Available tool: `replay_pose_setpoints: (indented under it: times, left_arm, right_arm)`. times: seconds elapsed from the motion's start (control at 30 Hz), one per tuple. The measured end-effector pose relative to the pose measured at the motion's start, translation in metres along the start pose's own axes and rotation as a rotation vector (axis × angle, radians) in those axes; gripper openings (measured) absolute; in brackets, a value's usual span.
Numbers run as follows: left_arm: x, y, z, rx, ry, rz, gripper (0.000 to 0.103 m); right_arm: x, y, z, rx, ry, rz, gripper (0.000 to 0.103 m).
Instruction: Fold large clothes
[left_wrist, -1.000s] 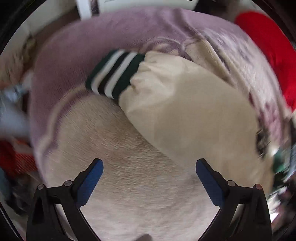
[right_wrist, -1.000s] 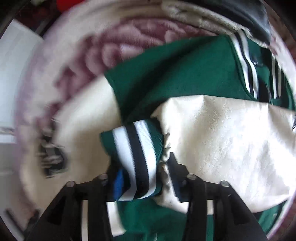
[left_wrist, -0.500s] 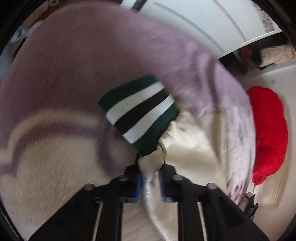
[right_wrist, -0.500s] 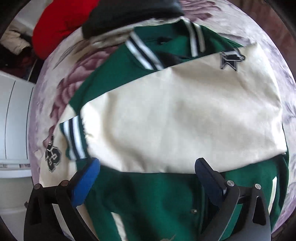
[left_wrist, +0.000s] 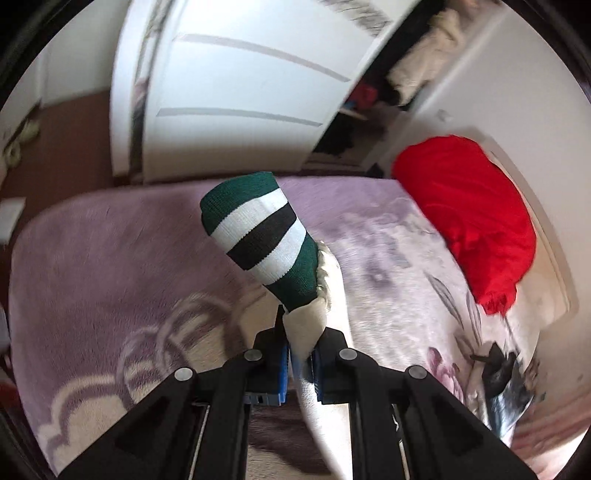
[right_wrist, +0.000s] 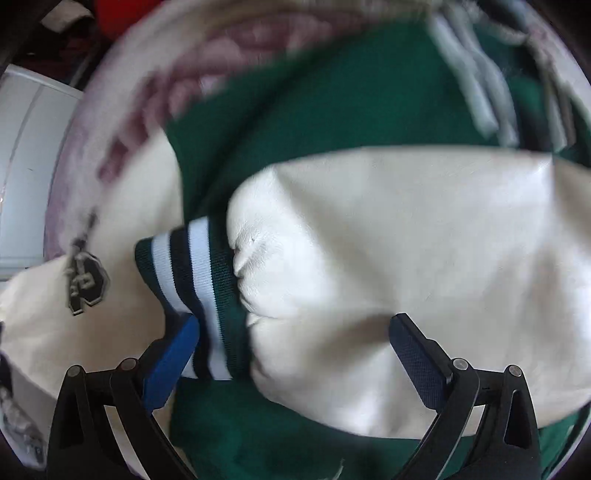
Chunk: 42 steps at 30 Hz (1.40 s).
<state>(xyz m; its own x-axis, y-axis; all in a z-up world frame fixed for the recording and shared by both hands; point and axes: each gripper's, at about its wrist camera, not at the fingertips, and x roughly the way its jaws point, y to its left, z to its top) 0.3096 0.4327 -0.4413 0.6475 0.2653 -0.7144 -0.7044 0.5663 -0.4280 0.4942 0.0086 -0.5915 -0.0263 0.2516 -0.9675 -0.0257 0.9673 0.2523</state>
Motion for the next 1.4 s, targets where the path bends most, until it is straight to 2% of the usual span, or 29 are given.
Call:
replay_pose_setpoints:
  times: [0.07,0.17,0.23,0.37,0.47,0.6,0.73,0.8,0.93,1.0,1.1,1.13,1.17,1.2,1.23,1.27,1.3,1.4]
  left_arm:
    - [-0.013,-0.025,0.001,0.073,-0.033,-0.013,0.008]
    - [-0.037,-0.084,-0.009,0.223,-0.091,-0.050,0.007]
    - [-0.055,-0.134,-0.027,0.337,-0.121,-0.098,0.007]
    - [-0.076,-0.224,-0.081,0.503,-0.117,-0.209,0.007]
    - [-0.078,-0.292,-0.141,0.592,-0.052,-0.303,0.007]
    - [-0.073,-0.376,-0.252,0.710,0.085,-0.425,0.006]
    - [-0.065,-0.436,-0.360,0.833,0.211,-0.496,0.006]
    - [-0.060,-0.457,-0.416,0.903,0.267,-0.508,0.006]
    - [-0.048,-0.477,-0.499,1.005,0.403,-0.491,0.006]
    - [-0.047,-0.480,-0.528,1.056,0.458,-0.447,0.008]
    - [-0.033,-0.482,-0.555,1.176,0.528,-0.318,0.012]
    - [-0.034,-0.478,-0.560,1.202,0.534,-0.299,0.015]
    - [-0.037,-0.474,-0.559,1.214,0.551,-0.291,0.028]
    - [-0.039,-0.471,-0.555,1.207,0.563,-0.297,0.052]
    - [-0.045,-0.465,-0.545,1.181,0.573,-0.307,0.067]
    - [-0.049,-0.458,-0.545,1.166,0.577,-0.313,0.091]
    - [-0.055,-0.452,-0.533,1.143,0.577,-0.318,0.094]
    - [-0.059,-0.432,-0.507,1.097,0.556,-0.267,0.094]
  right_arm:
    - [-0.013,-0.001,-0.001,-0.003,-0.037,0.035,0.103]
    - [-0.054,-0.026,-0.016,0.049,-0.110,0.147,0.103]
    - [-0.080,-0.053,-0.031,0.082,-0.148,0.179,0.103]
    - [-0.120,-0.125,-0.063,0.157,-0.166,0.185,0.103]
    - [-0.140,-0.188,-0.089,0.227,-0.170,0.157,0.103]
    - [-0.153,-0.266,-0.116,0.312,-0.163,0.148,0.103]
    - [-0.164,-0.331,-0.142,0.365,-0.176,0.114,0.103]
    - [-0.165,-0.364,-0.154,0.403,-0.171,0.102,0.103]
    - [-0.163,-0.417,-0.176,0.478,-0.156,0.098,0.103]
    - [-0.163,-0.437,-0.184,0.506,-0.148,0.102,0.103]
    - [-0.169,-0.460,-0.190,0.518,-0.145,0.116,0.103]
    - [-0.172,-0.466,-0.191,0.518,-0.143,0.120,0.103]
    - [-0.176,-0.473,-0.191,0.514,-0.143,0.134,0.103]
    - [-0.181,-0.480,-0.191,0.506,-0.143,0.153,0.103]
    - [-0.185,-0.481,-0.189,0.499,-0.143,0.164,0.103]
    - [-0.194,-0.486,-0.185,0.489,-0.137,0.179,0.103]
    - [-0.200,-0.487,-0.181,0.483,-0.133,0.195,0.103]
    - [-0.223,-0.493,-0.163,0.464,-0.141,0.281,0.103]
